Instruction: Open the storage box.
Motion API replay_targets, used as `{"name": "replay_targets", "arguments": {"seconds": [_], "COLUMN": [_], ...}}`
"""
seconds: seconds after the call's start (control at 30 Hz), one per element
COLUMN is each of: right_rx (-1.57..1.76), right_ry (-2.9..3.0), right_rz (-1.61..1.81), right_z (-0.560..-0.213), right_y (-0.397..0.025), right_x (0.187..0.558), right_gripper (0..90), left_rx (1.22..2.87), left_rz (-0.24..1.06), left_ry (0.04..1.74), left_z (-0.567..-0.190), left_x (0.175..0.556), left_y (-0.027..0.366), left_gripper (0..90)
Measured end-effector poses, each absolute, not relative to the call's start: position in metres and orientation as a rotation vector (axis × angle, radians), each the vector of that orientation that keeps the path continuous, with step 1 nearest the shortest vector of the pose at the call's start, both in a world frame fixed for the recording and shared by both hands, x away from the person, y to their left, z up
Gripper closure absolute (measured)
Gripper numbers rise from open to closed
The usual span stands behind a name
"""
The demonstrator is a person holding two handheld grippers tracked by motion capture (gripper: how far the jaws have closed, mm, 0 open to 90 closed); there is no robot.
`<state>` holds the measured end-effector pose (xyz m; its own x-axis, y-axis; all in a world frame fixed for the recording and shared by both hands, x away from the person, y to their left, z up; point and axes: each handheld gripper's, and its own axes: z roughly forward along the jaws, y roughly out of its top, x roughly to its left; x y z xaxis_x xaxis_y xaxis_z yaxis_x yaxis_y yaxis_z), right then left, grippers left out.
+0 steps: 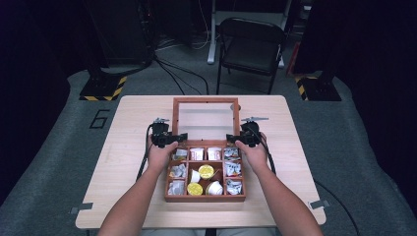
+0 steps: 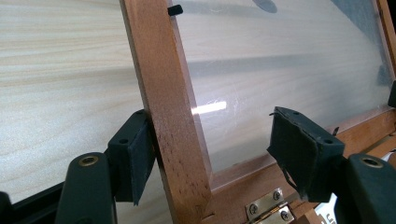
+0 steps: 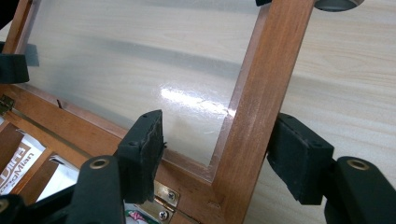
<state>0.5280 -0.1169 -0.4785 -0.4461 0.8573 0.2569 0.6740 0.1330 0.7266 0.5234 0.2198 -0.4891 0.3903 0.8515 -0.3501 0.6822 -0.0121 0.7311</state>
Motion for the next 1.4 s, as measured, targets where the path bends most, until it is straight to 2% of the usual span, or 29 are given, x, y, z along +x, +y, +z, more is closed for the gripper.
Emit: {"name": "replay_targets", "arguments": {"seconds": [0.63,0.8,1.4], "right_rx": [1.593,1.606,1.649], "right_ry": [2.121,2.116,2.121], "right_rz": [1.183,1.184,1.174], "right_z": [-0.4789,-0.4804,-0.4843], "right_y": [-0.1108,-0.1106,-0.1114], "right_x": [0.5272,0.5283,0.5316], "right_gripper": [35.0,34.1,32.6], "left_rx": [1.716,1.724,1.718], "left_rz": [0.223,0.226,0.160], "left_ry": [1.408,1.418,1.476], "left_z": [-0.4896,-0.4917,-0.4949], "left_x": [0.5245,0.5259,0.5312], "left_y": [0.2164,0.2133,0.2135], "left_gripper": [30.7,27.4,25.4]}}
